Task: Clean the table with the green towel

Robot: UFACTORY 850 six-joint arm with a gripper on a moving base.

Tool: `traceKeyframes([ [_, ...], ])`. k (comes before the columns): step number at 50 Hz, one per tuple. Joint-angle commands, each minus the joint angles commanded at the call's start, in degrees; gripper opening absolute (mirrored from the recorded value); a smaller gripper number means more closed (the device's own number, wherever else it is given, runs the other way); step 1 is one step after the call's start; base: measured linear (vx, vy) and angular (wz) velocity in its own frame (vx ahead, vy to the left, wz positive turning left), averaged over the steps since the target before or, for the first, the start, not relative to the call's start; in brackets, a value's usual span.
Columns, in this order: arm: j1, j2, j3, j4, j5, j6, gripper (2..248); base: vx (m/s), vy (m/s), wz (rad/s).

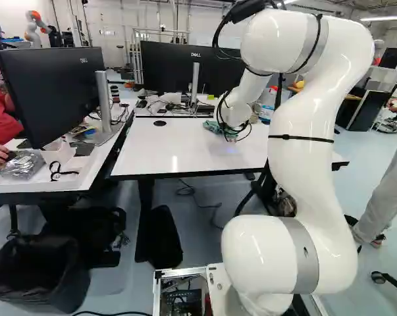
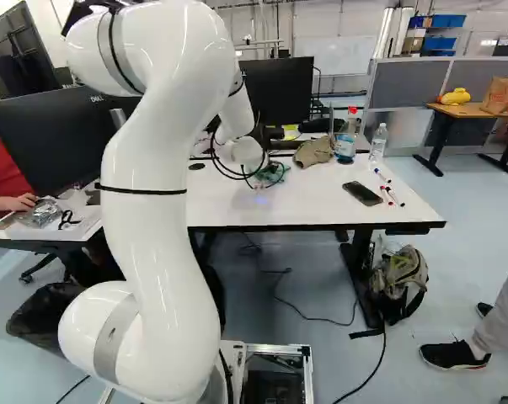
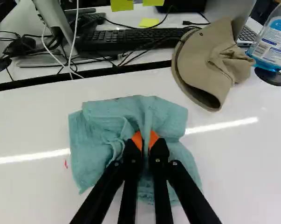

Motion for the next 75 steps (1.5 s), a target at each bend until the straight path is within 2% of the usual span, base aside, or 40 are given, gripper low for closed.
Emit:
traceKeyframes([
  [16, 0.88, -3.68, -4.97, 0.00, 0.00, 0.00, 37, 0.000, 0.000, 0.000],
  [29, 2.49, -4.80, -6.50, 0.00, 0.00, 0.00, 37, 0.000, 0.000, 0.000],
  [52, 5.82, -4.09, -5.54, 0.00, 0.00, 0.00, 37, 0.000, 0.000, 0.000],
  [75, 8.73, -0.72, -0.97, 0.00, 0.00, 0.00, 37, 0.000, 0.000, 0.000],
])
